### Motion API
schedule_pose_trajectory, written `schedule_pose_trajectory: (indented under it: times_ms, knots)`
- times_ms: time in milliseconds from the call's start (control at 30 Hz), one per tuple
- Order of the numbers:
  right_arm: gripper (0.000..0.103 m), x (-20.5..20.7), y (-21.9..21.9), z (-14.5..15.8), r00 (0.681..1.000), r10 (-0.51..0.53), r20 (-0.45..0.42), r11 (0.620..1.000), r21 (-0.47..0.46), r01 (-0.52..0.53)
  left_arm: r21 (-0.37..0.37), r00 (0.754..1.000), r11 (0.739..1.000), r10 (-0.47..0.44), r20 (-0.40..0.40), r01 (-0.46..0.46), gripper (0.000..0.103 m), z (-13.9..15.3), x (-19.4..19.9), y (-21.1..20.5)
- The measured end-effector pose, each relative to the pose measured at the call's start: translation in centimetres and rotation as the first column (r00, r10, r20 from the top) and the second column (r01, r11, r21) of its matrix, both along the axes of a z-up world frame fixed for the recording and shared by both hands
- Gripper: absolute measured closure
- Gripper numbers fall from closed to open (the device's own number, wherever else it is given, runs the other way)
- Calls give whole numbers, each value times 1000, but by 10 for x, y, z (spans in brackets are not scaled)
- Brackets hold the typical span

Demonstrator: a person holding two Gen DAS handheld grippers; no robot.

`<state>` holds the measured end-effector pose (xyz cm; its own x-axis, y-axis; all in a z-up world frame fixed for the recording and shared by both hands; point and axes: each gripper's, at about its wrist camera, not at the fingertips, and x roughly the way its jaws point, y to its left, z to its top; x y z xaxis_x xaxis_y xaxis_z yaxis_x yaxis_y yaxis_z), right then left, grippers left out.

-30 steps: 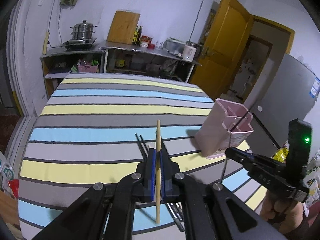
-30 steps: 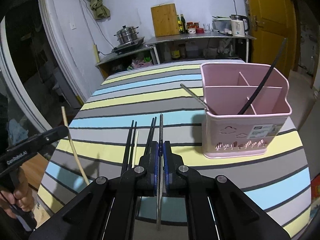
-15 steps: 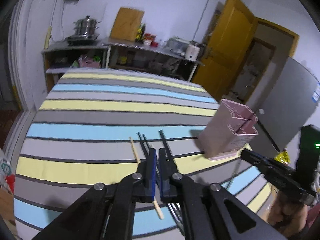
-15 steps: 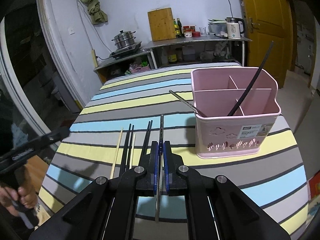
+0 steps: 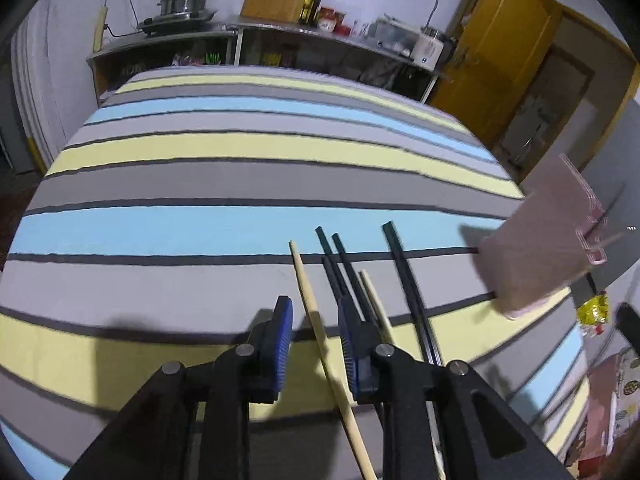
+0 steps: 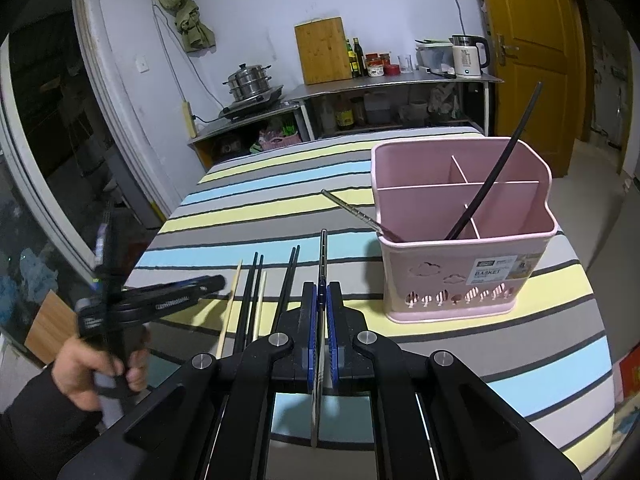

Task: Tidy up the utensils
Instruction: 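Lift the metal stick with the right tool while the left tool lifts the wooden chopstick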

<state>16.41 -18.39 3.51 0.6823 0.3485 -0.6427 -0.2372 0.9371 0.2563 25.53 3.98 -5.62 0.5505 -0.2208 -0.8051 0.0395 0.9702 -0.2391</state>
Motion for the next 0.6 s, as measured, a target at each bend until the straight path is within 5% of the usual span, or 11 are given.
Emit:
schedule_pose_trajectory:
  times_ms: [267, 400, 600]
  knots:
    - [98, -1, -9, -2, 1000, 0, 5, 1000, 20, 0, 78, 1000, 997, 25, -2, -25, 80, -13, 20, -11]
    - [98, -2, -12, -5, 1000, -6, 2, 1000, 29, 6, 186, 1000, 982, 18, 26, -22, 88, -15, 16, -22]
    - [98, -3, -16, -6, 1000, -10, -4, 999, 36, 10, 193, 1000, 981, 5, 12, -7, 98, -12, 17, -18]
